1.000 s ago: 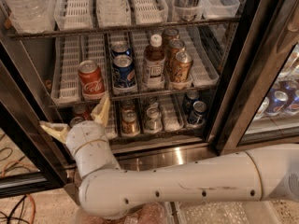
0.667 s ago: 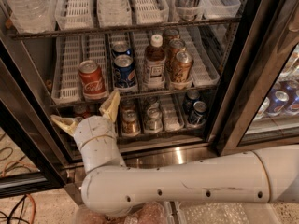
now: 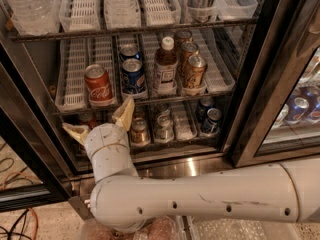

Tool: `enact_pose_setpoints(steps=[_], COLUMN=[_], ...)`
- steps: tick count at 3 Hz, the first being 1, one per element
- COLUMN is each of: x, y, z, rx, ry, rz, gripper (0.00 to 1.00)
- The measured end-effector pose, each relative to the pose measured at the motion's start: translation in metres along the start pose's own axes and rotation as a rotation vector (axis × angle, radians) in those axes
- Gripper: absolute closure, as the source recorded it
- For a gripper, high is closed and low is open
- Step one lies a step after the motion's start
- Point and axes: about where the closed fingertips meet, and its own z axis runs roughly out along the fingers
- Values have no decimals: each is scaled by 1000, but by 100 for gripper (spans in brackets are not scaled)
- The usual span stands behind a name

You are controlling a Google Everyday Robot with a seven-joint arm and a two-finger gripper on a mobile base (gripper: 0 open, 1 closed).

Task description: Pick coke can from middle shelf of fridge

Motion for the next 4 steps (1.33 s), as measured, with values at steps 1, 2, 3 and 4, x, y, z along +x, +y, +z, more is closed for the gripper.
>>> enact_pose_setpoints(steps=[1,2,3,4], x=[-3,-12,-18,-17], y=[3,8,8,4], z=[6,16,23,27], rx=[0,2,15,42], ry=[-13,-46,-69,-75], rz=[26,36,43,50], gripper=[0,18,38,29])
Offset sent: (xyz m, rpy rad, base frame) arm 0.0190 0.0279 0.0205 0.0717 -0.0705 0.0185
